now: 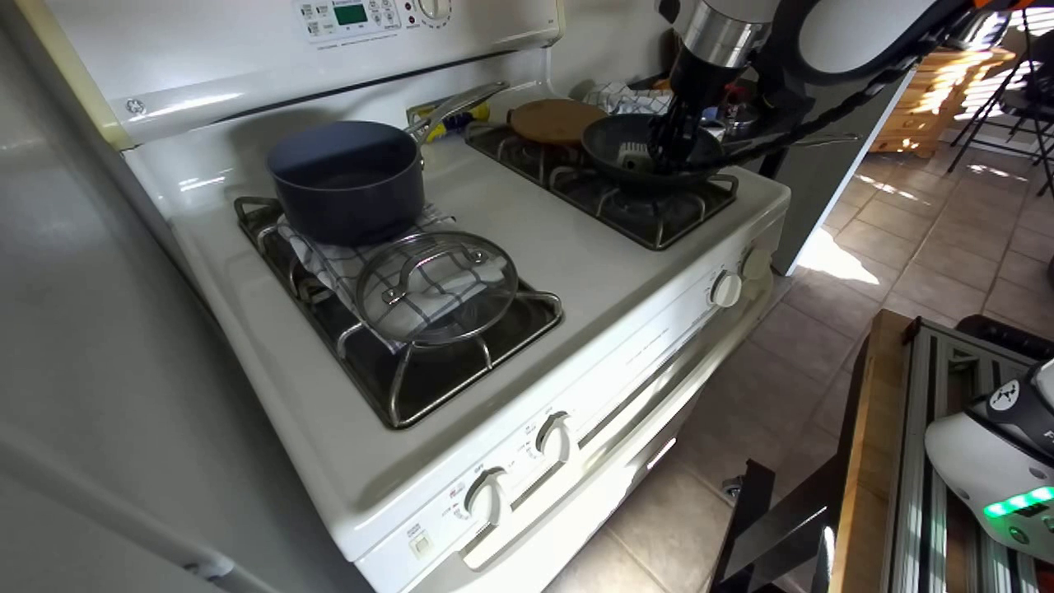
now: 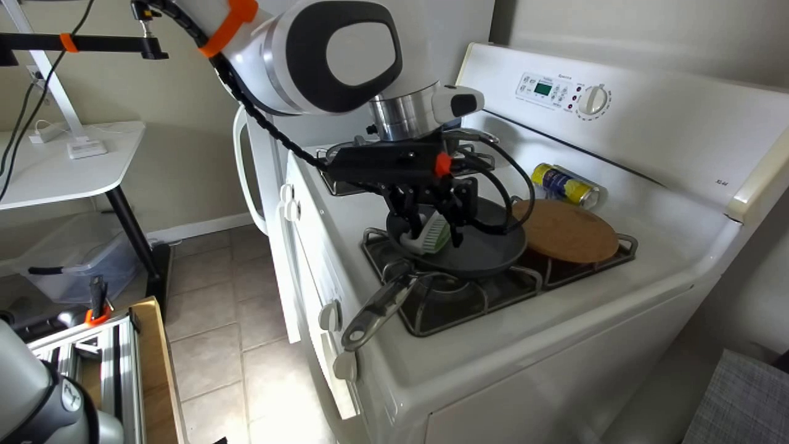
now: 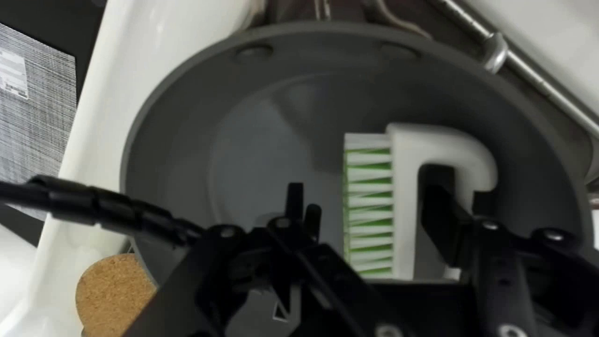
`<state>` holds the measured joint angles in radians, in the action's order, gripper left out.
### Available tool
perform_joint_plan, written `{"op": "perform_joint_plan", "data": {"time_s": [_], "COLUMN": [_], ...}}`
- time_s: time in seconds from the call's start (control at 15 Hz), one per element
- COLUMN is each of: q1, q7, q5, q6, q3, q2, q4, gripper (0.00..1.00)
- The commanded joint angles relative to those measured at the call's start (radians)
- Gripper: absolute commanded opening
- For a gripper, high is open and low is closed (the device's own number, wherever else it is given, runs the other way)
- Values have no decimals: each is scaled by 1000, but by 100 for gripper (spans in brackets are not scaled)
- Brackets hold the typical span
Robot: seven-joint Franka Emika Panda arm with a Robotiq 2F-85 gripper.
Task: Put the brush in the pot
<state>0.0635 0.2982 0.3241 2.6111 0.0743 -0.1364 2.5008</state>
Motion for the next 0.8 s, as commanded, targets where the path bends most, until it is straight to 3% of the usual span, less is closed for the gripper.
{"op": "perform_joint_plan", "data": {"time_s": [0.0,0.27,0.47,0.73], "q1": [-3,1,-3,-26], "q7": [21,20,42,110], "q5": [-27,-33,-86,-240], "q6": [19,-7,-23,0], "q3": [4,6,17,50], "q2": [11,-14,-52,-121], "q4": [-3,-15,-29,-73], "gripper": [34,4,7,7]}}
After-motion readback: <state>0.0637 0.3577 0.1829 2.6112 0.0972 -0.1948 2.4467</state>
